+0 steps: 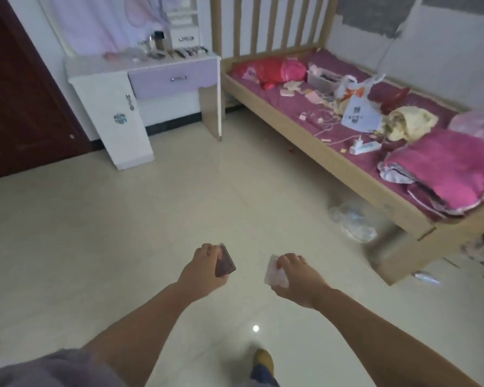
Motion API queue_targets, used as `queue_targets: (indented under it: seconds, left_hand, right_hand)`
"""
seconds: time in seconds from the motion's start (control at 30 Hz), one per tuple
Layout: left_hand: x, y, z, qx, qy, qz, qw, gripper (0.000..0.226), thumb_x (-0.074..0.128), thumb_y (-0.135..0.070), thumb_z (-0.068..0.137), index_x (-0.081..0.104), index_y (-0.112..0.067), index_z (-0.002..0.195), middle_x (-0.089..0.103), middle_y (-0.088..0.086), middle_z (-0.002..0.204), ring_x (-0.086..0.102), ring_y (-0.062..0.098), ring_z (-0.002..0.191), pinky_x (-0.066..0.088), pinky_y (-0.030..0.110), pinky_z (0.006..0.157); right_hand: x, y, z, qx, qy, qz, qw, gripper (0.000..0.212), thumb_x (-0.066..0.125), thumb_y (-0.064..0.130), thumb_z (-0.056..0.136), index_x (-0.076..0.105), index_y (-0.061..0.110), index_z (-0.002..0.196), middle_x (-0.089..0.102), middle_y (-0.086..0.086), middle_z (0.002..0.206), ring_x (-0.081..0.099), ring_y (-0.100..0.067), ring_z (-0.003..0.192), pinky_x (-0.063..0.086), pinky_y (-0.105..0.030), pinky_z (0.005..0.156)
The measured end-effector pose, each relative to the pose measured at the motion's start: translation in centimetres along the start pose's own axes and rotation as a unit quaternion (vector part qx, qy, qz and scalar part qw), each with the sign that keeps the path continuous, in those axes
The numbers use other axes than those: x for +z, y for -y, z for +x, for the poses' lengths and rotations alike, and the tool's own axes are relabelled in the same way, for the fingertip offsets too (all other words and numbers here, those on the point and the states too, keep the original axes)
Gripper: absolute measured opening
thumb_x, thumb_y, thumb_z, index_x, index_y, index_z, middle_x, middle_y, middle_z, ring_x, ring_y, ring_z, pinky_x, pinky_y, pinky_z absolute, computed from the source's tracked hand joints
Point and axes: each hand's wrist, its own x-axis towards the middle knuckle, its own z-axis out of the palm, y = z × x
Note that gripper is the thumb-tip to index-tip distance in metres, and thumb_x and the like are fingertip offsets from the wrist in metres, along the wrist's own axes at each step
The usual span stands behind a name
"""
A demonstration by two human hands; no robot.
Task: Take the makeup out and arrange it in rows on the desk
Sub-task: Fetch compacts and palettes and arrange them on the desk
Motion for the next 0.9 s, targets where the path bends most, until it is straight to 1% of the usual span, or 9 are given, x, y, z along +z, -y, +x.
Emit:
queue_targets:
  seconds: [0.07, 0.23, 0.37, 0.43, 0.6, 0.67, 0.73, 0.8, 0.9]
  left_hand:
    - [-1.5, 0.8, 3.8, -0.020, -0.025, 0.000, 0.999, 0.048, 0.063, -0.035, 0.078, 0.045, -0.014, 0.117, 0.042, 0.003, 0.119, 0.044, 0.020, 0.112, 0.046, 0.030, 0.086]
    - [-4.5, 5.0, 10.3, -0.085, -0.061, -0.051, 0.993, 0.044, 0.064, -0.033, 0.077, 0.044, -0.016, 0.112, 0.041, -0.001, 0.114, 0.044, 0.017, 0.106, 0.044, 0.025, 0.078]
    - [-7.1, 11.2, 15.5, -0.136, -0.073, -0.062, 0.986, 0.043, 0.063, -0.032, 0.079, 0.044, -0.015, 0.114, 0.041, 0.000, 0.117, 0.043, 0.016, 0.108, 0.042, 0.022, 0.077]
    - [-9.1, 15.0, 18.7, -0.152, -0.073, -0.055, 0.984, 0.047, 0.063, -0.033, 0.080, 0.042, -0.015, 0.118, 0.040, 0.000, 0.121, 0.042, 0.017, 0.110, 0.044, 0.024, 0.080]
    - [-16.2, 24.1, 27.9, -0.155, -0.073, -0.023, 0.985, 0.058, 0.063, -0.036, 0.080, 0.039, -0.014, 0.128, 0.039, 0.003, 0.127, 0.040, 0.019, 0.115, 0.046, 0.030, 0.086]
    - [-19.7, 27.2, 31.9, -0.148, -0.080, -0.013, 0.986, 0.058, 0.063, -0.036, 0.080, 0.039, -0.013, 0.128, 0.038, 0.003, 0.127, 0.039, 0.020, 0.116, 0.047, 0.031, 0.086]
    - [-22.2, 29.7, 35.5, -0.154, -0.078, -0.012, 0.985, 0.059, 0.064, -0.035, 0.080, 0.039, -0.013, 0.128, 0.038, 0.004, 0.127, 0.039, 0.021, 0.117, 0.046, 0.033, 0.088]
    - [-23.9, 31.9, 39.4, -0.142, -0.073, -0.006, 0.987, 0.057, 0.063, -0.036, 0.080, 0.040, -0.013, 0.127, 0.039, 0.003, 0.125, 0.040, 0.021, 0.116, 0.046, 0.031, 0.086]
    - [-26.2, 34.8, 45.5, -0.128, -0.072, -0.016, 0.989, 0.056, 0.062, -0.036, 0.079, 0.040, -0.015, 0.126, 0.039, 0.002, 0.124, 0.040, 0.019, 0.114, 0.047, 0.030, 0.083]
  right_hand:
    - [-2.6, -0.2, 5.4, -0.033, 0.007, -0.011, 0.999, 0.060, 0.060, 0.044, 0.081, 0.039, 0.016, 0.130, 0.040, -0.001, 0.134, 0.037, -0.022, 0.122, 0.041, -0.031, 0.095]
    - [-6.1, 1.6, 17.9, -0.115, 0.054, -0.044, 0.991, 0.055, 0.060, 0.043, 0.083, 0.040, 0.016, 0.127, 0.040, -0.001, 0.133, 0.038, -0.020, 0.119, 0.042, -0.031, 0.092]
    - [-7.1, 6.0, 28.3, -0.174, 0.085, -0.052, 0.980, 0.053, 0.060, 0.043, 0.083, 0.041, 0.017, 0.125, 0.040, -0.001, 0.132, 0.038, -0.020, 0.118, 0.043, -0.030, 0.087]
    - [-7.6, 8.7, 33.8, -0.193, 0.086, -0.057, 0.976, 0.053, 0.059, 0.041, 0.082, 0.041, 0.016, 0.125, 0.041, -0.001, 0.130, 0.038, -0.020, 0.118, 0.043, -0.030, 0.087]
    - [-10.6, 15.8, 46.7, -0.211, 0.087, -0.094, 0.969, 0.047, 0.048, 0.030, 0.086, 0.039, 0.011, 0.128, 0.042, -0.003, 0.127, 0.039, -0.023, 0.115, 0.040, -0.027, 0.091]
    - [-12.6, 18.6, 51.6, -0.214, 0.066, -0.083, 0.971, 0.044, 0.049, 0.028, 0.087, 0.040, 0.013, 0.128, 0.043, -0.002, 0.125, 0.041, -0.022, 0.107, 0.038, -0.028, 0.088]
    - [-14.3, 20.5, 55.4, -0.183, 0.062, -0.040, 0.980, 0.041, 0.057, 0.034, 0.085, 0.044, 0.021, 0.121, 0.041, 0.004, 0.115, 0.040, -0.016, 0.095, 0.041, -0.029, 0.083]
    - [-15.4, 21.6, 59.7, -0.211, 0.049, -0.031, 0.976, 0.039, 0.059, 0.035, 0.083, 0.045, 0.023, 0.118, 0.036, 0.009, 0.108, 0.039, -0.008, 0.083, 0.042, -0.027, 0.080]
    - [-17.3, 22.5, 66.8, -0.237, 0.032, -0.031, 0.971, 0.037, 0.057, 0.033, 0.084, 0.046, 0.022, 0.118, 0.035, 0.007, 0.107, 0.021, 0.013, 0.073, 0.032, -0.015, 0.068]
